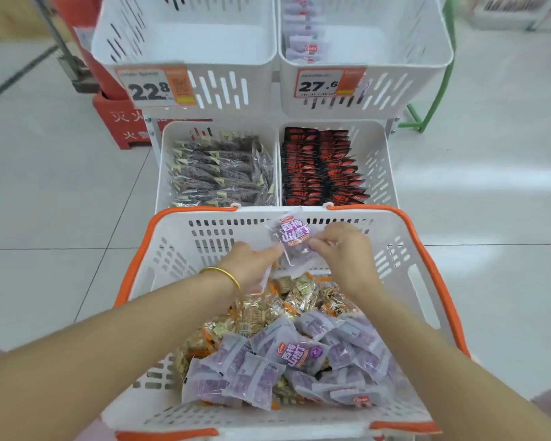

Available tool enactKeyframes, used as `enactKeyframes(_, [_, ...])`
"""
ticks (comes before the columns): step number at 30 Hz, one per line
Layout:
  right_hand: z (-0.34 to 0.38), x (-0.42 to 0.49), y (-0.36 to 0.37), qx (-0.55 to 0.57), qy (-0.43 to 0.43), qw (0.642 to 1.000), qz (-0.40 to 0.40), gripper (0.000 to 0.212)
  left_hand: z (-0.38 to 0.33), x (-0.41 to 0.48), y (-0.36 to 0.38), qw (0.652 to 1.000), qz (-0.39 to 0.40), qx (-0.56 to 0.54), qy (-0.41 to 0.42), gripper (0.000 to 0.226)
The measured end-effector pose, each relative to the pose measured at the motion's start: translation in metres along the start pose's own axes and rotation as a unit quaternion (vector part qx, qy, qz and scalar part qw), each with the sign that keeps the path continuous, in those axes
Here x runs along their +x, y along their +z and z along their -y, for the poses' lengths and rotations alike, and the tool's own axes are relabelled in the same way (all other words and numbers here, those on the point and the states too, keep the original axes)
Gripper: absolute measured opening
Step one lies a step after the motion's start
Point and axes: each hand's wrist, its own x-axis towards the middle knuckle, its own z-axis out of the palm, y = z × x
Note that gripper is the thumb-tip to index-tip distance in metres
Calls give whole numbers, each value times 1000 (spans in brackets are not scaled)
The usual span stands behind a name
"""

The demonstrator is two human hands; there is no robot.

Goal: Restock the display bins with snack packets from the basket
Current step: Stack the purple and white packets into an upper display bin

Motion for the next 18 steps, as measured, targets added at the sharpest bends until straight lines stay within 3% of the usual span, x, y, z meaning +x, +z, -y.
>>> enactKeyframes(2, [27, -8, -13, 20, -12, 1000, 1, 11, -9, -1, 6, 994, 2, -104, 15, 37])
enactKeyframes(5, [52, -15, -39, 11, -3, 999, 39, 12, -22, -6, 6, 989, -47, -122, 75, 28])
enactKeyframes(8, [60, -16, -76, 13, 31, 998, 54, 11, -30, -10, -3, 986, -30, -134, 93, 21])
enactKeyframes(12, [70, -10, -117, -56, 28, 992, 109, 30, -30, -13, -8, 984, -8, -125, 126, 64])
enactKeyframes(13, [74, -9, -123, -65, 25, 990, 125, 33, -27, -11, -7, 985, -8, -111, 129, 63])
enactKeyframes(16, [85, -5, -137, -63, 25, 984, 163, 34, -27, -16, -5, 985, -4, -95, 146, 21])
enactKeyframes(18, [88, -4, -143, -14, 33, 982, 187, 30, -28, -17, -5, 981, -13, -66, 180, 15])
